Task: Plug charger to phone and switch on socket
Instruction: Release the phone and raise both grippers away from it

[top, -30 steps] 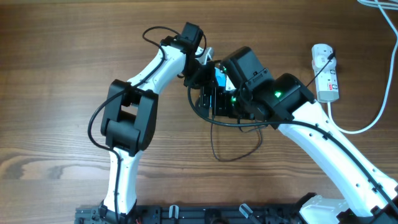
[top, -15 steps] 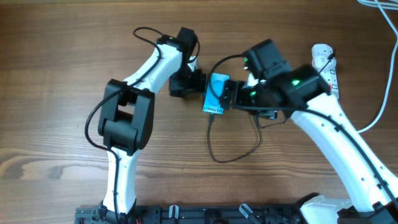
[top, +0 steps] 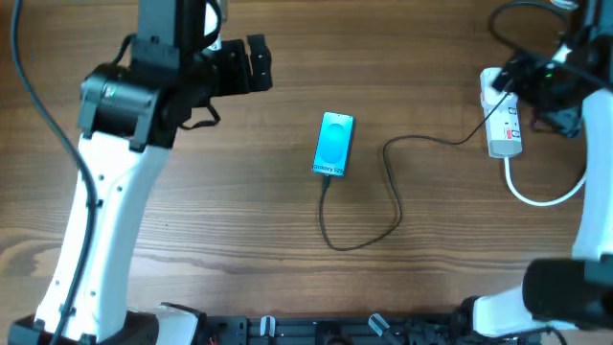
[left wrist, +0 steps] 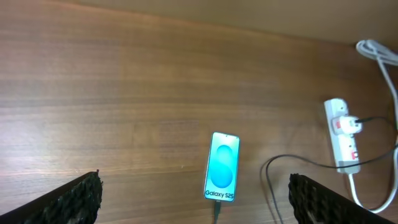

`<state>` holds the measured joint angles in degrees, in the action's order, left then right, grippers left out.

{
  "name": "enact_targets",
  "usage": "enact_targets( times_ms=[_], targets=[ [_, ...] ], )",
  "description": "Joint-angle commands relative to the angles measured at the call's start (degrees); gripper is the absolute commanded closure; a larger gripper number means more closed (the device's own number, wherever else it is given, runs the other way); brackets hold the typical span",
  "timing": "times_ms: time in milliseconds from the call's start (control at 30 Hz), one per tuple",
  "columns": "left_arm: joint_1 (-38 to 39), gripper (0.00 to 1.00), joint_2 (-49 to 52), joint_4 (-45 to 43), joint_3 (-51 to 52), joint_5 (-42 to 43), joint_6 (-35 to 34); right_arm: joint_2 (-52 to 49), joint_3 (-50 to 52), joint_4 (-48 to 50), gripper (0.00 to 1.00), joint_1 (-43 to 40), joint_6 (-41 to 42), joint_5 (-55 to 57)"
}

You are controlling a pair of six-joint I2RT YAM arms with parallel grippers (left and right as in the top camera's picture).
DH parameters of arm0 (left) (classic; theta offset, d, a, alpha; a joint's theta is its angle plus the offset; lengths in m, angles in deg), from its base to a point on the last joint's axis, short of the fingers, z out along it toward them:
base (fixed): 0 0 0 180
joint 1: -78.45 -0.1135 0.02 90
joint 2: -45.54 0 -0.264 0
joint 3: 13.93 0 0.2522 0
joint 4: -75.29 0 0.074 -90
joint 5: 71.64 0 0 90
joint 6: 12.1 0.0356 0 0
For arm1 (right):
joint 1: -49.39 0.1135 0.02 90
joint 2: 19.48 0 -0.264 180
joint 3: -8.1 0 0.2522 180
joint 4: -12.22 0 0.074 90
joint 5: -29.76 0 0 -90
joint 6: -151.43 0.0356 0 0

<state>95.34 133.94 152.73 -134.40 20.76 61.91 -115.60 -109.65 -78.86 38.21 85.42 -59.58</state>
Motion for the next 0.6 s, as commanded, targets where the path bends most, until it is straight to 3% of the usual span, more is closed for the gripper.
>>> enact_targets(
  times_ms=[0, 133, 400, 567],
  targets=[
    [0.09, 0.0, -0.13, 0.22, 0.46, -1.44, 0.09, -2.8, -0.61, 4.31, 0.0, -5.07, -1.42, 9.6],
    [0.09, 0.0, -0.11, 0.24, 0.52, -1.42, 0.09, -5.84, 3.04, 14.51, 0.0, -8.0, -1.53, 11.41],
    [0.09, 0.0, -0.11, 0.24, 0.52, -1.42, 0.09, -16.17, 3.65, 18.58, 0.0, -13.38, -8.55, 12.52],
    [0.09, 0.0, -0.11, 0.24, 0.52, -1.44, 0.09, -22.14, 3.65, 22.08, 0.0, -16.04, -15.93, -0.24]
  ],
)
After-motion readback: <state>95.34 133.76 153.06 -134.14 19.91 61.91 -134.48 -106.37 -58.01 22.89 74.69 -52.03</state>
